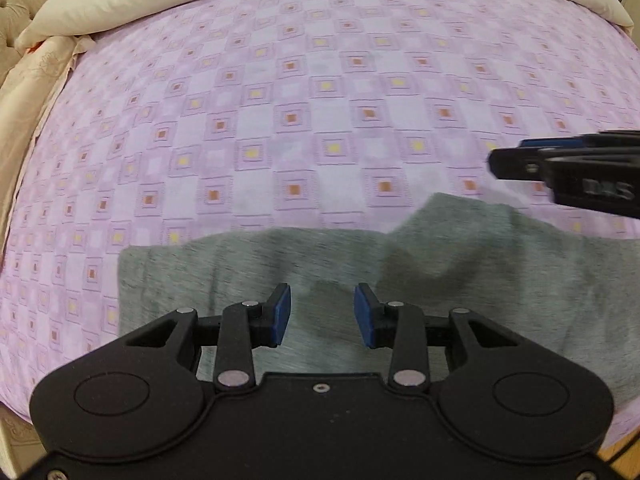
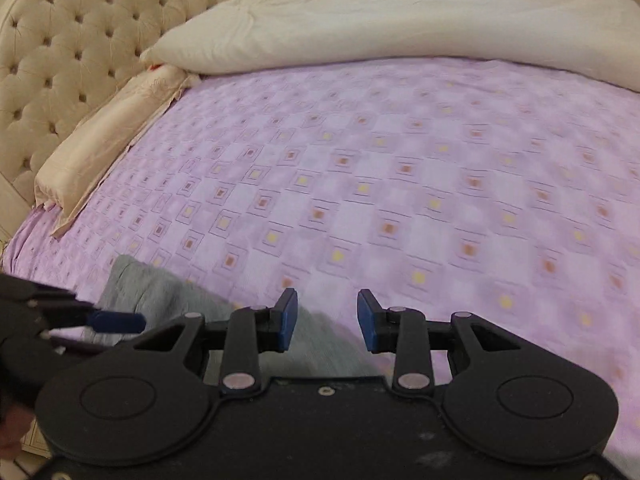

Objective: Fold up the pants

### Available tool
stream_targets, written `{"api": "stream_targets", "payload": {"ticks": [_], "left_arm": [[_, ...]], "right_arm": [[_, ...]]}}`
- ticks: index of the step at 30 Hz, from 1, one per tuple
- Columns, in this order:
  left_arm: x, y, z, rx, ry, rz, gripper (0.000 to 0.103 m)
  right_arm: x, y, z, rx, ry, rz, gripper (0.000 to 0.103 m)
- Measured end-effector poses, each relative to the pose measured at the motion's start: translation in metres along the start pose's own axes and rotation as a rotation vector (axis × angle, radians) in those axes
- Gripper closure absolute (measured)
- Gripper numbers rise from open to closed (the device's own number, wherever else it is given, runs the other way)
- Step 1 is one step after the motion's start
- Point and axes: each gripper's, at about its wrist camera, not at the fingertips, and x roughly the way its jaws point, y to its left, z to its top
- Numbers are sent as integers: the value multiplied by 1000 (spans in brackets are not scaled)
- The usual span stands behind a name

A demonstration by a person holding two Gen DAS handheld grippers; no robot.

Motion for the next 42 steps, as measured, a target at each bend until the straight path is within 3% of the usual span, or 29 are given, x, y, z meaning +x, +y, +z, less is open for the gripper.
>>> {"api": "stream_targets", "payload": {"ticks": [6,8,11,15,21,24,28,32,37,42], "left_arm": [[6,21,5,6,12,-8,57],[8,25,7,10,8,-6,57],[7,31,14,-2,-5,-28,57],[11,31,28,-15,-24,-58,56],[38,8,33,56,13,-50,53],[58,1,16,96,66,-45,54],[58,-4,-5,166,-20,-30,54],[59,-2,-5,154,-32,-41,54],[59,1,-4,130,-37,-55,54],[59,-1,-6,141,-49,-54,54]], "right_arm": [[59,11,-6,-70,193,-11,69],[56,17,-15,-92,189,34,98],[34,33,-27,-100,141,63,99],[4,61,-55,-193,108,69,99],[-16,81,-95,-238,156,69,99],[-18,78,-95,-199,162,59,98],[-29,70,-93,-151,160,53,88],[-42,64,-84,-97,104,34,73],[-34,47,-70,47,81,23,70],[-11,39,-50,89,120,43,69]]}}
